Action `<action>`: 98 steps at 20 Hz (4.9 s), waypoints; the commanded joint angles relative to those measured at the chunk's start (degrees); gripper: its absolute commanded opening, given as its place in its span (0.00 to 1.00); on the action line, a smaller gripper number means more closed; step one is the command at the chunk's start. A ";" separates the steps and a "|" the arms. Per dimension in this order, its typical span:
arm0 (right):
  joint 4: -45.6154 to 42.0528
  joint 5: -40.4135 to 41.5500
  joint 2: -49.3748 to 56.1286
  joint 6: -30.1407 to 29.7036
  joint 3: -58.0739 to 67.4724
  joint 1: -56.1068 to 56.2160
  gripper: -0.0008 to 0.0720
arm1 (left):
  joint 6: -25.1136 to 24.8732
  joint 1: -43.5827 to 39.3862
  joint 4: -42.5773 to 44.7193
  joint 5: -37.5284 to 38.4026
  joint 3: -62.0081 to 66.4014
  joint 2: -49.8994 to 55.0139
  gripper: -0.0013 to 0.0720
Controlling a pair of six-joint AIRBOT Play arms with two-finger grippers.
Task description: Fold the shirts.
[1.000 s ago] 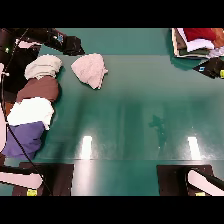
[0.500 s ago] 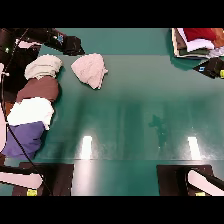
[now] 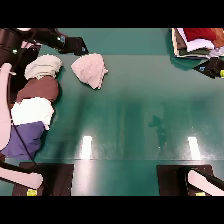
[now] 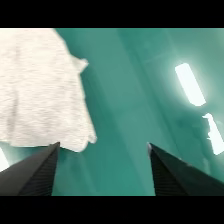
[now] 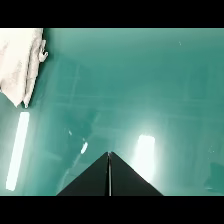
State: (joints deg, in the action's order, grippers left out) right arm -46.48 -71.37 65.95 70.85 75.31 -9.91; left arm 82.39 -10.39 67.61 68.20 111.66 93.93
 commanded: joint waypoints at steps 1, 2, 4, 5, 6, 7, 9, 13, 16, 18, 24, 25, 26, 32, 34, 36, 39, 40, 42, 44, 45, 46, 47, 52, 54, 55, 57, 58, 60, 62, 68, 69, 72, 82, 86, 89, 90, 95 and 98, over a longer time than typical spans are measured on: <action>-0.04 -2.08 -0.04 0.04 0.04 0.04 0.03 | 3.15 0.09 6.45 -4.98 -0.55 6.88 0.90; -0.02 -2.47 -0.04 0.04 0.04 0.04 0.03 | 3.15 0.09 6.34 -6.51 -0.52 9.92 0.90; 0.00 -3.06 -0.04 0.04 0.04 0.04 0.03 | 3.15 0.09 5.84 -9.77 -0.52 15.30 0.90; 0.00 -3.67 -0.04 0.04 0.04 0.04 0.03 | 3.13 0.09 5.66 -11.34 -0.52 17.42 0.90; 0.00 -4.24 -0.04 0.04 0.04 0.04 0.03 | 3.13 0.09 5.68 -13.14 -0.52 19.26 0.90; 0.00 -4.66 -0.04 0.04 0.04 0.04 0.03 | 3.15 0.09 5.68 -14.97 -0.52 20.57 0.90; 0.00 -5.29 -0.04 0.04 0.04 0.04 0.03 | 3.10 0.09 5.75 -18.75 -0.48 21.90 0.90; -0.02 -5.27 -0.04 0.04 0.04 0.02 0.03 | 2.69 0.09 5.81 -22.49 -0.46 22.08 0.52; 0.00 -5.38 -0.09 0.04 0.07 0.02 0.03 | 2.71 0.09 5.55 -18.60 1.07 22.05 0.05; 0.55 -5.42 -0.72 0.04 0.07 -0.68 0.03 | 2.58 0.02 4.98 -11.32 7.04 21.57 0.05; 9.27 -1.79 -6.27 0.02 6.38 -8.52 0.03 | -17.90 -1.57 -15.06 -5.14 9.35 -1.16 0.04; 9.20 -1.86 -7.13 0.02 8.72 -9.44 0.03 | -19.96 -2.97 -16.20 -1.70 9.35 -5.11 0.05; 8.81 -1.81 -7.69 0.00 10.88 -9.97 0.03 | -20.26 -4.50 -16.20 1.01 9.33 -8.17 0.05; 8.85 -2.29 -8.07 0.00 19.87 -10.38 0.03 | -21.33 -11.39 -15.06 8.83 -1.44 -17.68 0.05; 8.81 -3.41 -8.07 0.00 19.85 -9.31 0.03 | -21.33 -11.21 -13.38 7.82 -9.49 -17.33 0.05; 8.74 -4.09 -7.87 0.00 19.76 -7.82 0.03 | -20.70 -11.21 -9.70 3.96 -17.62 -15.80 0.05; 6.78 -4.44 -7.69 0.02 19.76 -5.20 0.03 | -15.69 -11.21 -2.95 -0.17 -23.58 -11.19 0.06; 5.79 -4.83 -7.69 0.02 19.76 -4.61 0.03 | -13.73 -11.10 -0.81 0.24 -23.58 -9.99 0.06; 4.50 -5.70 -7.69 0.02 19.76 -4.02 0.03 | -11.74 -9.33 -0.76 0.55 -23.56 -9.53 0.06; 4.26 -5.77 -7.67 0.02 19.76 -4.02 0.03 | -9.84 -7.48 -2.10 0.92 -23.58 -9.55 0.06; 4.28 -5.77 -7.72 0.02 19.76 -4.02 0.03 | -9.84 -7.43 -1.95 1.27 -23.58 -9.40 0.06; 4.28 -5.81 -7.69 0.02 19.76 -4.02 0.03 | -9.84 -7.50 -1.99 0.57 -23.65 -9.09 0.06; 4.33 -5.79 -7.65 0.02 19.76 -4.02 0.03 | -9.79 -7.80 -2.05 -1.20 -23.76 -8.72 0.06; 4.35 -6.84 -7.96 0.02 19.78 -4.50 0.03 | -7.19 -8.20 -0.92 -2.21 -23.50 -7.02 0.89; 4.24 -6.91 -7.78 0.02 19.76 -4.50 0.03 | -6.88 -4.48 0.92 4.52 -23.47 -8.20 0.70; 3.78 -6.99 -7.85 0.02 19.76 -4.48 0.03 | -6.69 -2.03 0.87 7.26 -24.02 -9.49 0.70; 2.78 -7.76 -7.80 0.02 19.76 -4.48 0.03 | -6.10 2.69 -0.68 7.69 -29.79 -14.19 0.70; 2.80 -7.96 -7.80 0.02 19.76 -4.48 0.03 | -6.12 4.70 -2.27 6.97 -34.88 -17.25 0.70; 2.82 -7.96 -7.80 0.02 19.76 -4.48 0.03 | -6.29 6.91 -5.97 4.87 -46.95 -22.88 0.70; 2.93 -8.11 -7.80 0.02 19.76 -4.39 0.03 | -6.29 7.45 -8.72 1.81 -59.17 -27.34 0.70; 2.91 -8.15 -7.80 0.02 19.76 -4.42 0.03 | -10.91 7.45 -26.99 -10.16 -79.10 -29.88 0.71; 2.91 -8.15 -7.80 0.02 19.76 -4.28 0.03 | -10.91 7.45 -28.65 -12.31 -80.41 -29.88 0.70; 2.93 -8.17 -7.80 0.02 19.76 -4.13 0.03 | -10.88 7.45 -31.36 -17.92 -82.27 -29.77 0.70; 2.84 -9.99 -7.80 0.04 19.76 -4.15 0.03 | -12.79 2.40 -38.07 -24.46 -80.81 -24.24 0.41; 2.80 -11.58 -7.85 0.04 15.67 -4.15 0.03 | -12.96 2.58 -35.80 -17.75 -72.65 -24.37 0.05; 2.62 -12.22 -7.80 0.02 5.07 -4.13 0.03 | -12.96 2.58 -29.92 -9.60 -61.31 -24.35 0.05; 1.66 -11.74 -7.82 0.02 0.79 -4.13 0.03 | -12.94 2.58 -28.06 -7.48 -57.57 -24.35 0.05; -4.04 -6.58 -6.29 -4.11 -20.85 -4.13 0.48 | -11.96 2.58 -19.85 -1.55 -42.47 -24.35 0.05; -3.98 -5.95 0.66 -5.46 -26.53 -1.64 0.57 | -11.74 2.58 -19.85 -1.62 -40.65 -24.35 0.05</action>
State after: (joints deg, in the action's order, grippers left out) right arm -49.58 -78.65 62.26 67.81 55.81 -13.15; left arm 70.17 -7.79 45.56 64.84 67.16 69.56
